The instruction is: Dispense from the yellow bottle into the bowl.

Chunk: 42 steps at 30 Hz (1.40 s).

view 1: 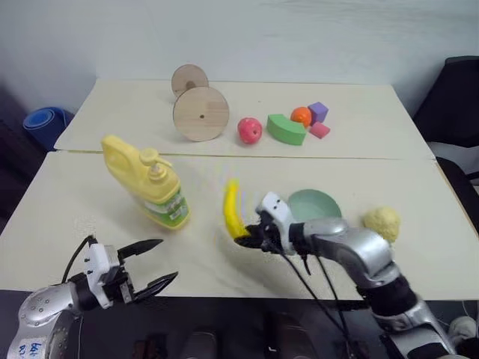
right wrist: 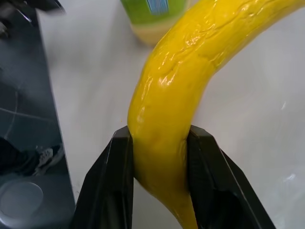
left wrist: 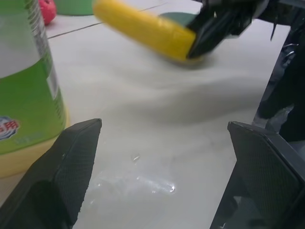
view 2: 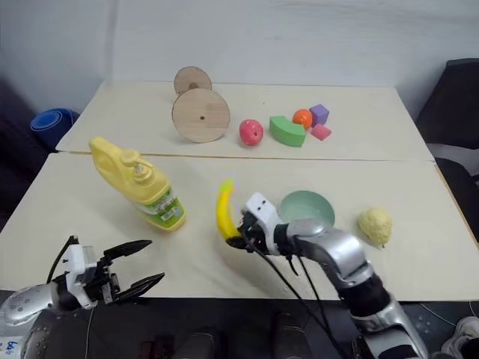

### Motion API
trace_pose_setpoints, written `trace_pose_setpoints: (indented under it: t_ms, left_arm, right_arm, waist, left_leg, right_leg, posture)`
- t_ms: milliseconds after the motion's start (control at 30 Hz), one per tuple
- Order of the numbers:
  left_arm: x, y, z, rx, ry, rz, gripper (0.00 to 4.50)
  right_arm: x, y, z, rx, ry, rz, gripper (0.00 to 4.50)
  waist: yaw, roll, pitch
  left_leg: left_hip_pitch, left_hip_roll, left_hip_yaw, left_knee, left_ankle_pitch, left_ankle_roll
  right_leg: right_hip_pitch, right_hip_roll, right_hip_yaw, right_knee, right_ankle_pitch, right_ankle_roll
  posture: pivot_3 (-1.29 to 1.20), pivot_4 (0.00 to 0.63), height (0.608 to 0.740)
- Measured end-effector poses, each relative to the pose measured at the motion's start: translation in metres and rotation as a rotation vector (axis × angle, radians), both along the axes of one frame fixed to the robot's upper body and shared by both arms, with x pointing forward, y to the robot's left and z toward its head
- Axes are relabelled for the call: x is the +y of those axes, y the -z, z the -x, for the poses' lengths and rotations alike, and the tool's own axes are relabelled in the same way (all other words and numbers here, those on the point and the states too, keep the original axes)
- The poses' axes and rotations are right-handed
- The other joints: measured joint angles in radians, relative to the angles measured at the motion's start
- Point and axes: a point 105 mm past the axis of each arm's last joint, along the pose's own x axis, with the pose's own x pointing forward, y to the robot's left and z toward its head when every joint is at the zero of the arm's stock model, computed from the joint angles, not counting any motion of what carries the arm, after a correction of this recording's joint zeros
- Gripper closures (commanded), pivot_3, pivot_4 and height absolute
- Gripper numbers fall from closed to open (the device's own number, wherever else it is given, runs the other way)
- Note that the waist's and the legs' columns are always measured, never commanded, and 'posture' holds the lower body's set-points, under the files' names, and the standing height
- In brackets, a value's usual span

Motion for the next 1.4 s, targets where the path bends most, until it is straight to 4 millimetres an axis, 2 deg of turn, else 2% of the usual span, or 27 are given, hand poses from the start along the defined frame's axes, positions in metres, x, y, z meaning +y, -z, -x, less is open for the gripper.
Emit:
trace_pose_setpoints:
  t_ms: [67,100,167,233,267,300,333,367,433,533,600,633,833,933,1000,1067,1133,1200,1267,1400]
  left_arm:
    - [-0.007,-0.001,0.0,0.0,0.027,0.009,0.0]
    - [-0.01,-0.002,-0.002,-0.006,0.037,0.014,0.0]
    - [-0.019,-0.008,-0.007,-0.035,0.067,0.034,0.0]
    - [-0.029,-0.012,-0.011,-0.051,0.098,0.051,0.0]
    - [-0.034,-0.014,-0.014,-0.06,0.113,0.062,0.0]
    - [-0.041,-0.017,-0.016,-0.07,0.133,0.073,0.0]
    - [-0.045,-0.018,-0.016,-0.073,0.146,0.079,0.0]
    - [-0.048,-0.018,-0.017,-0.072,0.156,0.082,0.0]
    - [-0.054,-0.021,-0.019,-0.078,0.181,0.088,0.0]
    - [-0.059,-0.024,-0.021,-0.089,0.21,0.088,0.0]
    - [-0.059,-0.024,-0.021,-0.089,0.215,0.087,0.0]
    - [-0.059,-0.025,-0.022,-0.095,0.221,0.086,0.0]
    - [-0.055,-0.024,-0.028,-0.087,0.211,0.076,0.0]
    - [-0.05,-0.025,-0.029,-0.092,0.2,0.059,0.0]
    - [-0.046,-0.023,-0.03,-0.087,0.186,0.054,0.0]
    - [-0.04,-0.02,-0.029,-0.071,0.167,0.048,0.0]
    - [-0.036,-0.019,-0.028,-0.073,0.155,0.043,0.0]
    - [-0.036,-0.018,-0.027,-0.074,0.155,0.042,0.0]
    - [-0.035,-0.016,-0.025,-0.067,0.154,0.042,0.0]
    - [-0.035,-0.014,-0.025,-0.065,0.147,0.033,0.0]
  right_arm:
    - [-0.023,-0.025,0.0,-0.072,0.031,-0.052,3.39]
    - [-0.033,-0.032,0.001,-0.087,0.052,-0.063,3.39]
    - [-0.072,-0.036,-0.002,-0.095,0.158,-0.012,3.39]
    - [-0.124,-0.034,-0.009,-0.108,0.322,0.085,3.39]
    - [-0.156,-0.029,-0.012,-0.103,0.421,0.15,3.39]
    - [-0.197,-0.022,-0.013,-0.087,0.538,0.229,3.39]
    - [-0.226,-0.016,-0.012,-0.071,0.622,0.282,3.39]
    - [-0.243,-0.011,-0.011,-0.069,0.656,0.319,3.39]
    - [-0.271,0.004,-0.008,-0.074,0.693,0.386,3.39]
    - [-0.302,0.029,-0.004,-0.031,0.732,0.461,3.39]
    - [-0.316,0.04,-0.004,0.007,0.763,0.48,3.39]
    - [-0.321,0.043,-0.005,0.02,0.778,0.482,3.04]
    - [-0.321,0.051,-0.008,0.017,0.736,0.503,1.06]
    - [-0.314,0.045,-0.008,-0.005,0.699,0.489,0.07]
    - [-0.31,0.035,-0.006,-0.045,0.656,0.507,0.03]
    - [-0.302,0.009,-0.009,-0.125,0.637,0.488,0.03]
    - [-0.275,-0.019,-0.008,-0.202,0.566,0.422,0.03]
    - [-0.236,-0.029,-0.003,-0.226,0.447,0.358,0.03]
    - [-0.2,-0.021,0.002,-0.208,0.371,0.272,0.03]
    - [-0.135,0.031,0.0,-0.126,0.34,0.128,0.03]
  waist:
    - [0.002,0.0,0.0]
    - [0.002,0.0,0.0]
    - [0.013,0.001,0.001]
    - [0.022,0.002,0.001]
    - [0.027,0.002,0.001]
    - [0.032,0.002,0.001]
    - [0.03,0.002,0.001]
    - [0.026,0.002,0.001]
    - [0.01,0.003,0.002]
    - [-0.007,0.008,0.005]
    - [-0.01,0.011,0.008]
    - [-0.01,0.012,0.009]
    - [-0.004,0.014,0.008]
    - [-0.001,0.014,0.008]
    - [0.001,0.014,0.008]
    - [0.0,0.015,0.009]
    - [-0.003,0.015,0.009]
    - [-0.003,0.011,0.009]
    - [0.0,0.008,0.009]
    - [0.005,0.005,0.009]
  left_leg:
    - [0.001,0.0,0.0,0.0,0.0,0.001]
    - [0.001,0.0,0.0,0.0,0.0,0.001]
    - [0.001,-0.001,0.0,0.001,-0.001,0.002]
    - [0.001,-0.001,0.0,0.001,-0.001,0.003]
    - [0.001,-0.002,0.0,0.002,-0.001,0.004]
    - [0.002,-0.003,0.0,0.002,-0.001,0.004]
    - [0.002,-0.003,0.001,0.002,-0.001,0.005]
    - [0.003,-0.003,0.001,0.002,-0.001,0.005]
    - [0.005,-0.001,0.004,0.001,0.0,0.004]
    - [0.01,-0.001,0.007,0.001,0.0,0.004]
    - [0.016,0.0,0.012,0.0,0.0,0.005]
    - [0.016,-0.001,0.013,0.0,0.0,0.005]
    - [0.015,0.0,0.012,0.0,0.0,0.005]
    - [0.014,-0.001,0.012,0.0,0.0,0.005]
    - [0.014,-0.001,0.012,0.0,0.0,0.005]
    - [0.013,-0.001,0.012,0.0,0.0,0.005]
    - [0.014,0.001,0.011,0.0,-0.001,0.004]
    - [0.014,0.003,0.009,0.0,-0.001,0.003]
    - [0.014,0.004,0.007,0.0,-0.001,0.002]
    - [0.012,0.001,0.007,0.001,-0.001,0.003]
  right_leg:
    - [0.002,0.0,0.0,-0.002,0.0,0.001]
    - [0.002,0.0,0.0,-0.002,0.0,0.001]
    - [0.003,-0.001,0.0,-0.003,0.0,0.001]
    - [0.004,-0.001,0.0,-0.004,0.0,0.001]
    - [0.005,-0.002,-0.001,-0.004,0.0,0.001]
    - [0.006,-0.002,-0.001,-0.006,0.001,0.001]
    - [0.007,-0.002,0.0,-0.006,0.001,0.002]
    - [0.007,-0.002,0.0,-0.006,0.001,0.002]
    - [0.008,0.0,0.002,-0.006,0.002,0.004]
    - [0.01,0.0,0.002,-0.005,0.003,0.005]
    - [0.013,0.001,0.004,-0.004,0.003,0.005]
    - [0.013,0.001,0.005,-0.003,0.003,0.006]
    - [0.012,0.001,0.01,-0.004,0.003,0.006]
    - [0.012,0.0,0.009,-0.006,0.004,0.007]
    - [0.012,0.0,0.009,-0.007,0.004,0.007]
    - [0.012,0.0,0.01,-0.007,0.005,0.008]
    - [0.013,0.001,0.01,-0.007,0.004,0.008]
    - [0.013,0.003,0.008,-0.007,0.004,0.008]
    - [0.013,0.003,0.007,-0.007,0.004,0.007]
    - [0.012,0.001,0.007,-0.008,0.004,0.007]
  posture:
    - [0.0,0.15,0.74]
    - [0.0,0.15,0.74]
    - [0.0,0.15,0.74]
    - [0.0,0.15,0.74]
    - [0.0,0.15,0.74]
    - [0.0,0.15,0.74]
    - [0.0,0.15,0.74]
    - [0.0,0.15,0.74]
    - [0.0,0.15,0.74]
    - [0.0,0.15,0.74]
    - [0.0,0.15,0.74]
    - [0.0,0.15,0.74]
    - [0.0,0.15,0.74]
    - [0.0,0.15,0.74]
    - [0.0,0.15,0.74]
    - [0.0,0.15,0.74]
    - [0.0,0.15,0.74]
    - [0.0,0.15,0.74]
    - [0.0,0.15,0.74]
    - [0.0,0.15,0.74]
